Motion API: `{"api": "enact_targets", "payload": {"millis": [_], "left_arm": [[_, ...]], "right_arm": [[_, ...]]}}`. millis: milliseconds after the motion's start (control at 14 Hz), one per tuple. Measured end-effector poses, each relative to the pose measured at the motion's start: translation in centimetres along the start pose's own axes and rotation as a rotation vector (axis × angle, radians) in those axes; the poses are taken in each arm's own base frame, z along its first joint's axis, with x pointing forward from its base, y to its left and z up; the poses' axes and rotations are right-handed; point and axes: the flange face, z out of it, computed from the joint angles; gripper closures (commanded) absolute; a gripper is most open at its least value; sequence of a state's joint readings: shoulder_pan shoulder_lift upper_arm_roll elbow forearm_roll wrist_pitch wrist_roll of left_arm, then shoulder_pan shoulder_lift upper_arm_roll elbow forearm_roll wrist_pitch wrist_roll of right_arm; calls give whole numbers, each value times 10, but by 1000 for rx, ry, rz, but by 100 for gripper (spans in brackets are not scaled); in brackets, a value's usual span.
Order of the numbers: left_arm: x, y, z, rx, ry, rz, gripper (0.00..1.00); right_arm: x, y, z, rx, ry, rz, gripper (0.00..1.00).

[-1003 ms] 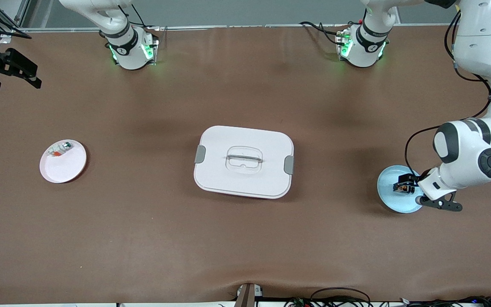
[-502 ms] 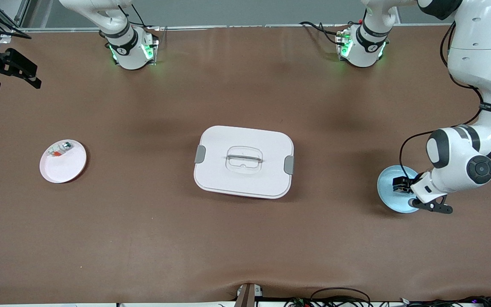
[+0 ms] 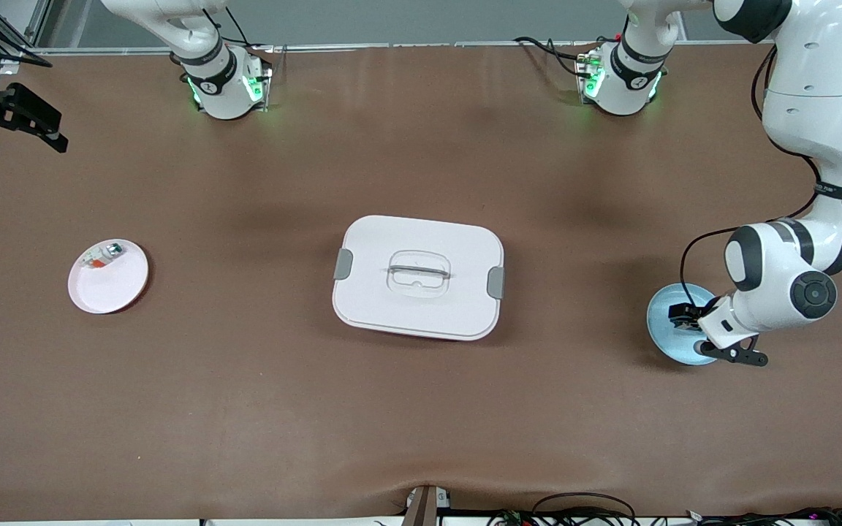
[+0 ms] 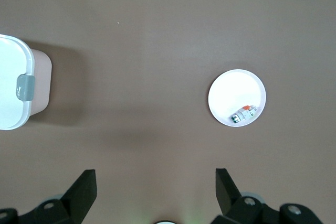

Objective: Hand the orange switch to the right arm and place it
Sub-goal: 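Close the left gripper on the black-orange switch block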

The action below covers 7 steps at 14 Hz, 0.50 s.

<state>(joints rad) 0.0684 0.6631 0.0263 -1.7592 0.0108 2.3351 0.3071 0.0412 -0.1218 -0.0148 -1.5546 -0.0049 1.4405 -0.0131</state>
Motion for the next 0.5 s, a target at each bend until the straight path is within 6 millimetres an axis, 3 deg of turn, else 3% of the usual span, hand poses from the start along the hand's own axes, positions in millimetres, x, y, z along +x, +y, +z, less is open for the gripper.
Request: {"api": "enact_targets", "payload": {"millis": [143,215,358,502], "left_arm": [[0,0,2,-1,-2,0,0],[0,0,2,-1,-2,-1,24],[0,-1,1,0,-1,-1,60],[0,-1,0,0,1,-1,84]], "right_arm": [[0,0,0,0,-2,0,0],[0,0,0,0,-2,0,0],[0,0,0,0,-2,0,0],[0,0,0,0,-2,0,0]]}}
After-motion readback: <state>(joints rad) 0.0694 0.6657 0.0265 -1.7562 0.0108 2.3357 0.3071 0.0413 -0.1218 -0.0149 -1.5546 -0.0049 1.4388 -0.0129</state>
